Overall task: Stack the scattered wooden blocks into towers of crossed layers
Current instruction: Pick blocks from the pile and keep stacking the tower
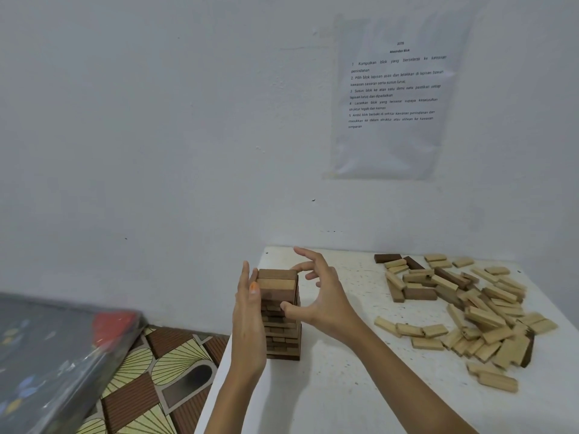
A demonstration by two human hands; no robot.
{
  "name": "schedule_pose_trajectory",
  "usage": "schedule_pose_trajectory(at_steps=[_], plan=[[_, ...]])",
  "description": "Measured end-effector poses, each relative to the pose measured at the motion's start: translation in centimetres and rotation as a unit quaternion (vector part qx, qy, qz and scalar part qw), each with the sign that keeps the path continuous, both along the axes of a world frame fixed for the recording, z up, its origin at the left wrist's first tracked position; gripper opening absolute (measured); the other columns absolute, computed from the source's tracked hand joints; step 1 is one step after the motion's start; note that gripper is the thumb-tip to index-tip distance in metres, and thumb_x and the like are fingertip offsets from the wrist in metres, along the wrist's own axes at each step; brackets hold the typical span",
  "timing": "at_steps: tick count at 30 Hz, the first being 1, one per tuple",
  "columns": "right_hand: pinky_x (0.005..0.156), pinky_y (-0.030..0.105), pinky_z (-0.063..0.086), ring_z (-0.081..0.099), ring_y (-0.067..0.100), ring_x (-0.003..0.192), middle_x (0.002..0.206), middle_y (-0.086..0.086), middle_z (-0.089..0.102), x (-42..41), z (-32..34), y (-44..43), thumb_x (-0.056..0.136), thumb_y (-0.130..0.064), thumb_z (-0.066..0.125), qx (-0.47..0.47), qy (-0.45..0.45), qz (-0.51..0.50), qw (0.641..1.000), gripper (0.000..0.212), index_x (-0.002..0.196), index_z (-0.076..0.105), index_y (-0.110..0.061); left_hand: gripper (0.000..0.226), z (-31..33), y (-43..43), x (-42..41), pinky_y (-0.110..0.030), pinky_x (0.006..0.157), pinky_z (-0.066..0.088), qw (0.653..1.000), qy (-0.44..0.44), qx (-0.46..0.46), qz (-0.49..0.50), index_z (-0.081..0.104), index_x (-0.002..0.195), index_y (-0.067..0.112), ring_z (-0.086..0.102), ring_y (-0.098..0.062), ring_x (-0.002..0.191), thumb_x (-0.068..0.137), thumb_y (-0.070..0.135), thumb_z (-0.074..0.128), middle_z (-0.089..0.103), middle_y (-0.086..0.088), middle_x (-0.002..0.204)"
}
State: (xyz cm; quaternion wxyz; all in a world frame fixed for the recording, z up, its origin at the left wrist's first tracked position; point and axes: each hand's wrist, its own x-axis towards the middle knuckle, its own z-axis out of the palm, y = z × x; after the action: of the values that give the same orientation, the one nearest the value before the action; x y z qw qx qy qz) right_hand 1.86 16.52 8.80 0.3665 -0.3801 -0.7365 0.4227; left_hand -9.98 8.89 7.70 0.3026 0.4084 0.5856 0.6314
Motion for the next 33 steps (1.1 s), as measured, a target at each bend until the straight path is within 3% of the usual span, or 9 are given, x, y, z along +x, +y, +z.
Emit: schedule_pose_trajectory(at_steps=[4, 9, 12, 16, 19, 23, 29, 33], plan=[[0.103, 0.034, 0.035, 0.040, 0.001, 0.111, 0.115, -0.031, 0.049, 0.1, -0.1, -0.1, 0.062, -0.038, 0.077, -0.001, -0.008, 0.005, 1.000, 0.083, 0.131, 0.033, -0.054, 0.067, -0.3, 0.0, -0.2, -0.041, 0.121, 0.009, 1.000, 0.019, -0.010, -0.003, 0.018, 0.144, 0.059, 0.016, 0.000, 0.145, 0.080, 0.078, 0.027, 0.031, 0.036, 0.143], [0.105, 0.032, 0.033, 0.035, 0.001, 0.122, 0.129, -0.028, 0.042, 0.7, 0.1, -0.1, 0.067, -0.036, 0.080, 0.001, -0.022, 0.022, 1.000, 0.088, 0.134, 0.028, -0.058, 0.058, 0.1, -0.3, -0.2, -0.026, 0.113, 0.015, 0.999, 0.031, -0.006, -0.009, 0.017, 0.144, 0.057, 0.024, 0.025, 0.127, 0.087, 0.064, 0.026, 0.031, 0.042, 0.138], [0.105, 0.025, 0.028, 0.029, 0.000, 0.130, 0.141, -0.024, 0.031, 1.6, -0.1, -0.5, 0.068, -0.040, 0.075, -0.038, 0.007, 0.039, 0.999, 0.087, 0.138, 0.026, -0.055, 0.063, 0.0, -0.4, -0.4, -0.025, 0.112, 0.015, 1.000, 0.022, -0.007, 0.004, 0.020, 0.147, 0.050, 0.023, 0.014, 0.136, 0.086, 0.064, 0.026, 0.029, 0.037, 0.144], [0.116, 0.033, 0.016, 0.013, 0.000, 0.141, 0.148, -0.025, 0.018, 1.3, -0.8, -1.8, 0.080, -0.034, 0.062, -0.111, 0.035, 0.030, 0.993, 0.081, 0.148, 0.020, -0.043, 0.063, -0.6, -0.6, -1.1, -0.034, 0.121, 0.006, 0.999, 0.016, -0.045, 0.003, 0.023, 0.149, 0.043, 0.009, 0.004, 0.145, 0.092, 0.069, 0.026, 0.016, 0.027, 0.154], [0.119, 0.034, 0.001, -0.005, -0.008, 0.135, 0.148, -0.027, 0.002, 0.3, -1.5, -2.7, 0.098, -0.027, 0.049, -0.086, -0.035, 0.024, 0.995, 0.074, 0.152, -0.002, -0.036, 0.062, -1.1, -0.6, -1.1, -0.029, 0.120, 0.001, 0.997, 0.026, -0.061, -0.028, 0.018, 0.151, 0.039, 0.000, 0.010, 0.143, 0.093, 0.058, 0.024, 0.010, 0.031, 0.151], [0.112, 0.024, -0.015, -0.025, -0.004, 0.138, 0.155, -0.019, -0.022, -1.0, -2.0, -3.2, 0.103, -0.028, 0.036, -0.013, -0.100, 0.015, 0.995, 0.071, 0.150, -0.017, -0.027, 0.061, -1.6, -0.4, -1.2, -0.024, 0.119, 0.002, 0.997, 0.031, -0.055, -0.047, 0.018, 0.151, 0.039, -0.001, 0.017, 0.140, 0.092, 0.056, 0.025, 0.012, 0.030, 0.154], [0.114, 0.026, -0.019, -0.031, 0.001, 0.138, 0.154, -0.012, -0.029, -2.0, -2.1, -3.5, 0.105, -0.026, 0.026, 0.026, -0.135, -0.001, 0.991, 0.065, 0.146, -0.025, -0.023, 0.056, -1.9, 0.1, -1.7, -0.030, 0.122, 0.004, 0.997, 0.038, -0.050, -0.054, 0.021, 0.150, 0.040, 0.002, 0.014, 0.142, 0.096, 0.058, 0.024, 0.017, 0.030, 0.154], [0.112, 0.023, -0.023, -0.032, 0.002, 0.139, 0.155, -0.010, -0.030, -2.3, -2.6, -3.6, 0.105, -0.024, 0.022, 0.042, -0.135, -0.013, 0.990, 0.062, 0.139, -0.029, -0.023, 0.069, -2.3, 0.4, -1.9, -0.035, 0.123, 0.008, 0.997, 0.045, -0.045, -0.053, 0.023, 0.151, 0.036, 0.009, 0.009, 0.143, 0.090, 0.066, 0.026, 0.022, 0.025, 0.155]])
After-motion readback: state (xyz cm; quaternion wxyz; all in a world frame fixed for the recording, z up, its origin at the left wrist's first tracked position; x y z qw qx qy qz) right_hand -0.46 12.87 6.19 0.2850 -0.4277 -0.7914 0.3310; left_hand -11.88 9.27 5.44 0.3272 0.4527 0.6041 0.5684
